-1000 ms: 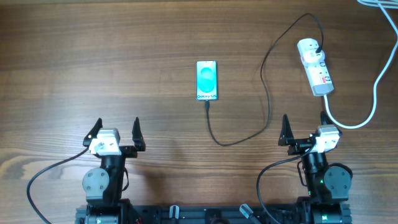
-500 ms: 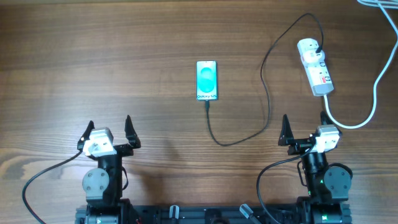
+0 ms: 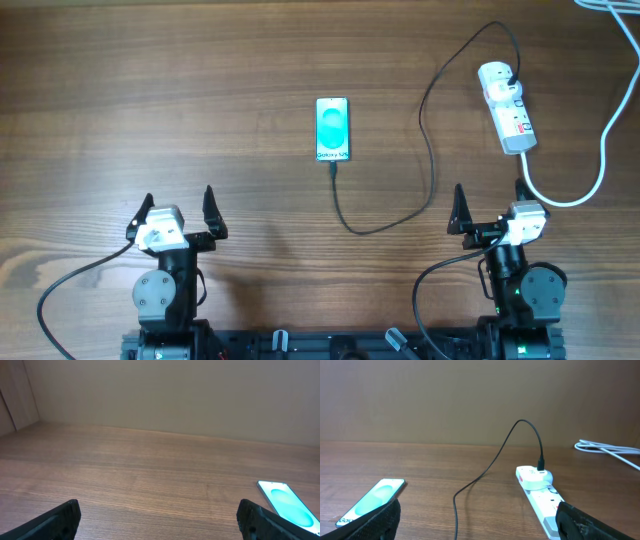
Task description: Plug charger to phone and switch on socket
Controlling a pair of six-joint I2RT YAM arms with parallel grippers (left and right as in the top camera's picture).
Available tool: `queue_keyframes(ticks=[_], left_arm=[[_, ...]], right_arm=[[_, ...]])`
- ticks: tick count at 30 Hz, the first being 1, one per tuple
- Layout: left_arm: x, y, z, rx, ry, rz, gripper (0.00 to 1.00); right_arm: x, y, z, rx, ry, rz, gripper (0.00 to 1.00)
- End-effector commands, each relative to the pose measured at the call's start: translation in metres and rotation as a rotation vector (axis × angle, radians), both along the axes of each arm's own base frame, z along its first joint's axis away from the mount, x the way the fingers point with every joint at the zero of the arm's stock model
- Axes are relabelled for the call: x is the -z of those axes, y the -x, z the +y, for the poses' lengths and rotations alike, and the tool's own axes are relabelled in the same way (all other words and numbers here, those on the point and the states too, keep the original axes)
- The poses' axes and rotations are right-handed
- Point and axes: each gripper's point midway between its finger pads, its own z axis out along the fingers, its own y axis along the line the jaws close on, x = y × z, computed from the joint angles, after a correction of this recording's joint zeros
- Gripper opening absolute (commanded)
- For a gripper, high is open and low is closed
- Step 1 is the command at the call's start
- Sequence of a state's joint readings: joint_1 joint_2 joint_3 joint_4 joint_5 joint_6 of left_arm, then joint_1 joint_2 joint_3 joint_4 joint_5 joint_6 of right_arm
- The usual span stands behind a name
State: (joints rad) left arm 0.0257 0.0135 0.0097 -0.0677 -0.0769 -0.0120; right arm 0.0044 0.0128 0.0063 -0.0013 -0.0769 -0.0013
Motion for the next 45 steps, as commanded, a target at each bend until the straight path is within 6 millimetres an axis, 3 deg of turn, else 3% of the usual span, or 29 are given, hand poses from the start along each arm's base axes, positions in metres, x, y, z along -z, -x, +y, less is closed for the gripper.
queue_keyframes(ticks=[1,45], left_arm=[[0.0011,0.0003,-0.0014,0.013,-0.033,0.003,1.0],[0.0008,-0.0003,-0.0089,0.058,-0.056,0.003,1.0]], right_arm=[[-0.0018,0.0004,-0.0014,0.01,-0.002,-0.009,1.0],[-0.0018,0.0004,-0.0014,0.01,-0.002,-0.009,1.0]])
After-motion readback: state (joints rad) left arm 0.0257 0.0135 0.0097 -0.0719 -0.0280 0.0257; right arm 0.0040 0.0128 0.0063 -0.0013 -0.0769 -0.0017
